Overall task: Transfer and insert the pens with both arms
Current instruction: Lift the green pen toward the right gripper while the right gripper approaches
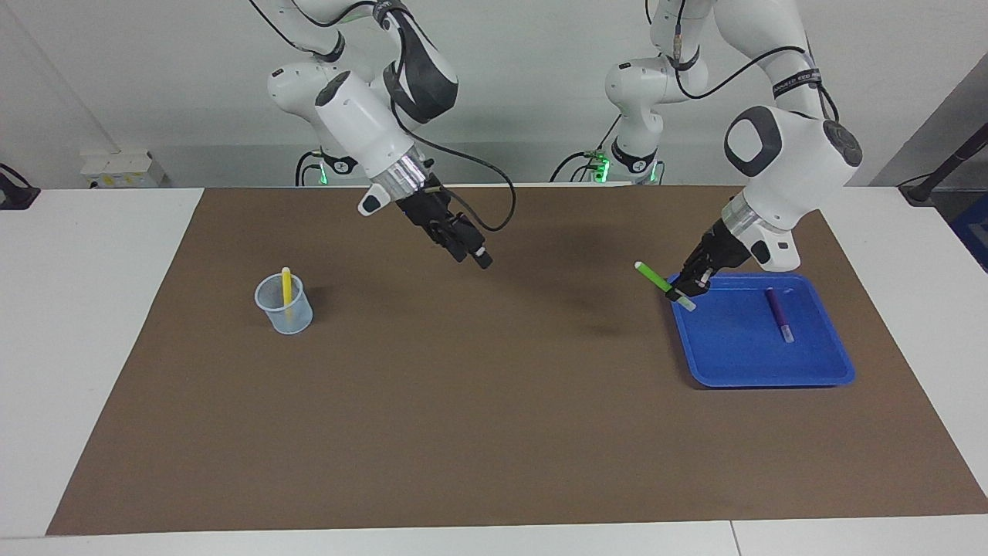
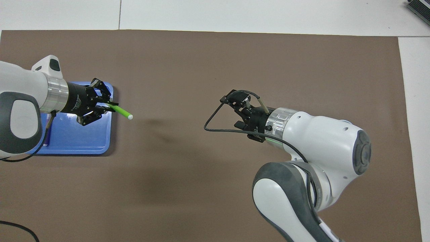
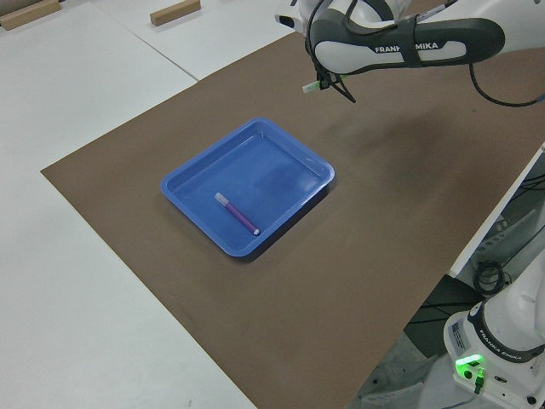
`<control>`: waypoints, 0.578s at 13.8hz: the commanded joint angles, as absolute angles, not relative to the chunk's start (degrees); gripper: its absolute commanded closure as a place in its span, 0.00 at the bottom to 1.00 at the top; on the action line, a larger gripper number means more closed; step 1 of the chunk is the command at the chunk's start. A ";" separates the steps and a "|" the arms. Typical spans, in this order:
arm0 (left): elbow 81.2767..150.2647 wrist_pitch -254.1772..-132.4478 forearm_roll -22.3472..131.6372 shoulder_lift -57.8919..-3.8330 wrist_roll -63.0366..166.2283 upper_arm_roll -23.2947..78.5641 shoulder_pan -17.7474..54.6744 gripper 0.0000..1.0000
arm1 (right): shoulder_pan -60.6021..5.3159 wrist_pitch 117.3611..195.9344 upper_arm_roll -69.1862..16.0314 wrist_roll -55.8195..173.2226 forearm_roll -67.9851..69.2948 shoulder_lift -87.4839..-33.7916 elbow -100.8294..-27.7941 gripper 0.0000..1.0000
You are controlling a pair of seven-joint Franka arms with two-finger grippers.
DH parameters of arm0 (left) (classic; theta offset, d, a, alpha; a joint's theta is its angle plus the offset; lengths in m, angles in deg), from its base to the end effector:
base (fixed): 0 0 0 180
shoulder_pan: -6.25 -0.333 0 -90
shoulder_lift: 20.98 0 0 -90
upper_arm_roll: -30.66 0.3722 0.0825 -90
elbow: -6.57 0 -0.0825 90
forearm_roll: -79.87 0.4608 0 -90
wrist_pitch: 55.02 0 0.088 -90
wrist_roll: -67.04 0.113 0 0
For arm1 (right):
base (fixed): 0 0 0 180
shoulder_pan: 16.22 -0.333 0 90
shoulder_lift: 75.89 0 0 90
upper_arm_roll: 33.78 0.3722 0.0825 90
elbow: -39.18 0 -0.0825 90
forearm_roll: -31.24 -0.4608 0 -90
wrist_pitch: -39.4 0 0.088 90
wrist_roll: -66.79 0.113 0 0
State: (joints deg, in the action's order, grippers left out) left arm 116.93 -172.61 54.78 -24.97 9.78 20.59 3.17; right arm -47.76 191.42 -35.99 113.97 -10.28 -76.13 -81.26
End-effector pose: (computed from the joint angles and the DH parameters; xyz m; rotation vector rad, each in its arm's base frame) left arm 0.6507 -0.1031 0.4820 2.3719 1.4097 -0.2358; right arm 0.5764 0.3050 0.4901 -2.1966 1.0142 -0.1270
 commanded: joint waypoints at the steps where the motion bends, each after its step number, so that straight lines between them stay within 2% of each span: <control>1: 121.25 -174.45 50.00 -20.38 1.50 21.35 4.49 1.00 | -49.78 193.65 -35.98 115.21 -11.38 -75.45 -81.32 0.00; 4: 127.76 -179.37 47.35 -14.84 -4.31 21.35 7.55 1.00 | -53.29 196.09 -35.89 119.76 -11.91 -74.49 -79.39 0.00; 6: 128.56 -179.56 46.82 -13.51 -8.70 21.35 9.32 1.00 | -55.67 200.66 -35.89 123.55 -11.91 -73.87 -79.21 0.00; 8: 129.09 -181.04 46.82 -12.63 -13.18 21.35 11.42 1.00 | -56.38 200.86 -35.89 123.74 -11.91 -73.70 -78.34 0.00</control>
State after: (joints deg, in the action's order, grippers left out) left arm 126.23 -178.41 47.94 -15.30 -9.05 20.60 9.01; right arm -56.08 199.93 -35.82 123.37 -10.36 -75.11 -80.42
